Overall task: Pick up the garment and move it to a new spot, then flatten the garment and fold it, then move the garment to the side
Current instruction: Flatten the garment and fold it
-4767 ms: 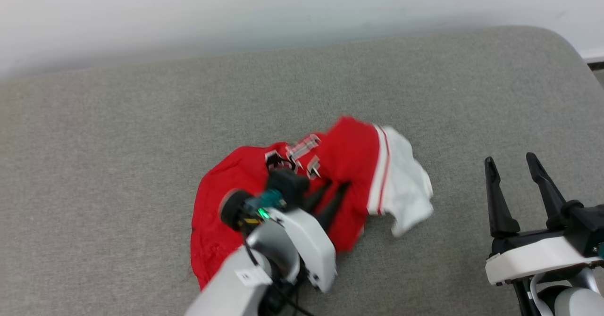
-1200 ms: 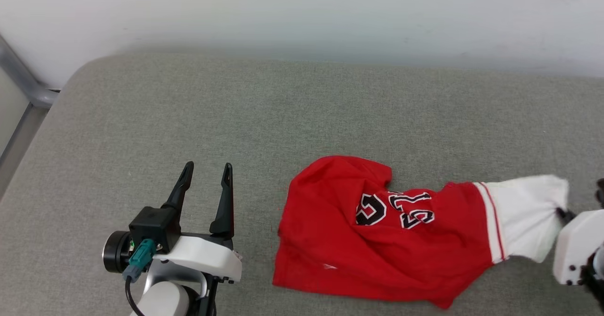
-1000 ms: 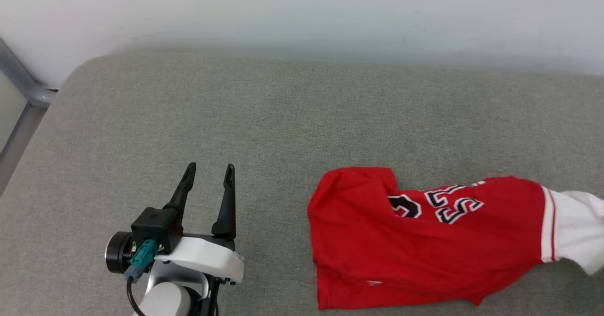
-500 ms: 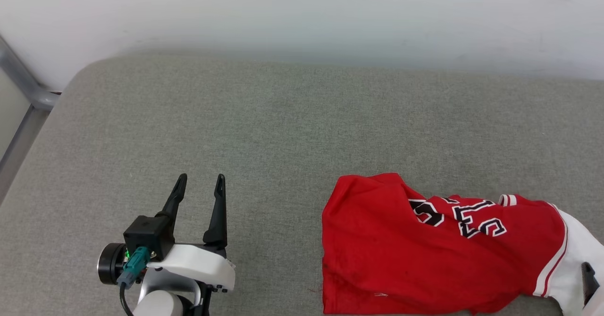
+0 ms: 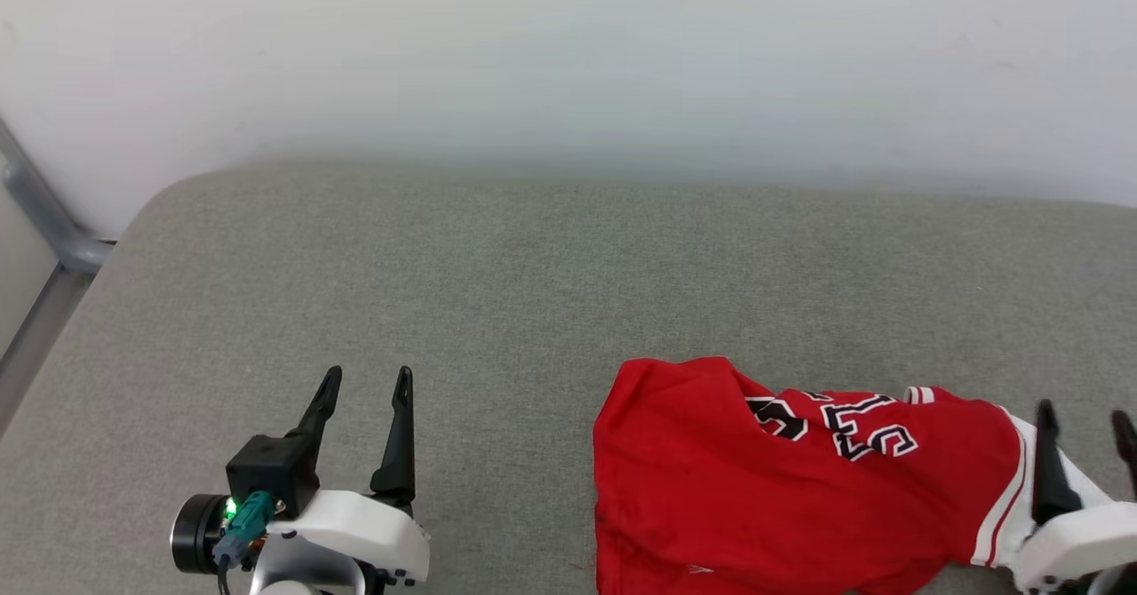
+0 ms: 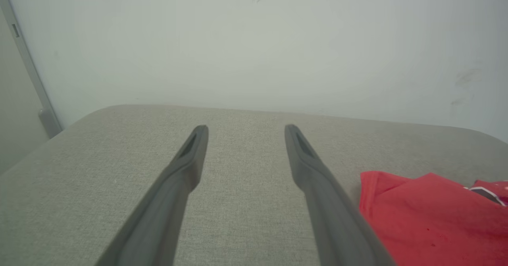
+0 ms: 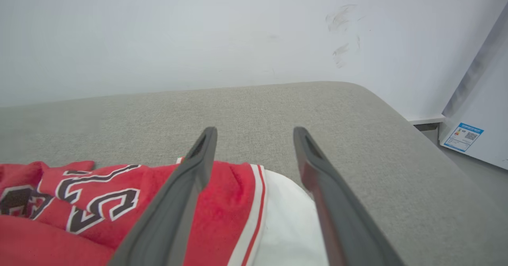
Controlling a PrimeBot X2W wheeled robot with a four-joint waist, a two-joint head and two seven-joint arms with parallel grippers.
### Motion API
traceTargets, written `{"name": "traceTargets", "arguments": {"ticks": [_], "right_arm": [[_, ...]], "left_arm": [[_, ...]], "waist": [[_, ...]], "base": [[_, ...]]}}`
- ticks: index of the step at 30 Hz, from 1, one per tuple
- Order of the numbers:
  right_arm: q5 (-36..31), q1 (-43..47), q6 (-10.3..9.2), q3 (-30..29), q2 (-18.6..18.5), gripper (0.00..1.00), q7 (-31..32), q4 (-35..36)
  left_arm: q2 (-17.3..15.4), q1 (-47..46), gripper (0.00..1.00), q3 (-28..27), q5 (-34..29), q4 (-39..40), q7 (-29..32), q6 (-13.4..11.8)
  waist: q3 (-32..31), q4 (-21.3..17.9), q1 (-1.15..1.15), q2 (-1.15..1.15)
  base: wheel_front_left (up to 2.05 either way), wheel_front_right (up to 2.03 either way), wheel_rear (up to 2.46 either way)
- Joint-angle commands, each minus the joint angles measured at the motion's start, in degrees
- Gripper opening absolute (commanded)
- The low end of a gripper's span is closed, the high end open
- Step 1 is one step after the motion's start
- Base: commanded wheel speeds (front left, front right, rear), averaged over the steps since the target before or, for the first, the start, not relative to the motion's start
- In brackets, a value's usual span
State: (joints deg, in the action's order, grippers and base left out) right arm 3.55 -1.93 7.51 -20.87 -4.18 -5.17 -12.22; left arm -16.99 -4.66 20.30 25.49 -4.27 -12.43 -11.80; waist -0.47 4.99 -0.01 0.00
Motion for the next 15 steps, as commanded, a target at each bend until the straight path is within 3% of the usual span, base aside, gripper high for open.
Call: {"name": "traceTargets", "arguments": {"ticks": [1, 15], "right_arm": [[0.04, 0.77, -0.04, 1.18, 0.45, 1.0, -0.66, 1.0], [4.45, 8.17, -0.04, 13.66, 1.3, 1.0, 2.57, 16.48]], "left_arm": [[-0.1, 0.7, 1.0, 0.14, 0.18, 0.32, 0.12, -0.32], [-1.77, 1.82, 1.0, 0.01, 0.08, 2.09, 1.74, -1.39]], "waist": [[-0.48, -0.5, 0.01, 0.0], [-1.88, -3.81, 0.01, 0.0]], "base": [[0.0, 0.0, 0.0], [0.0, 0.0, 0.0]]}}
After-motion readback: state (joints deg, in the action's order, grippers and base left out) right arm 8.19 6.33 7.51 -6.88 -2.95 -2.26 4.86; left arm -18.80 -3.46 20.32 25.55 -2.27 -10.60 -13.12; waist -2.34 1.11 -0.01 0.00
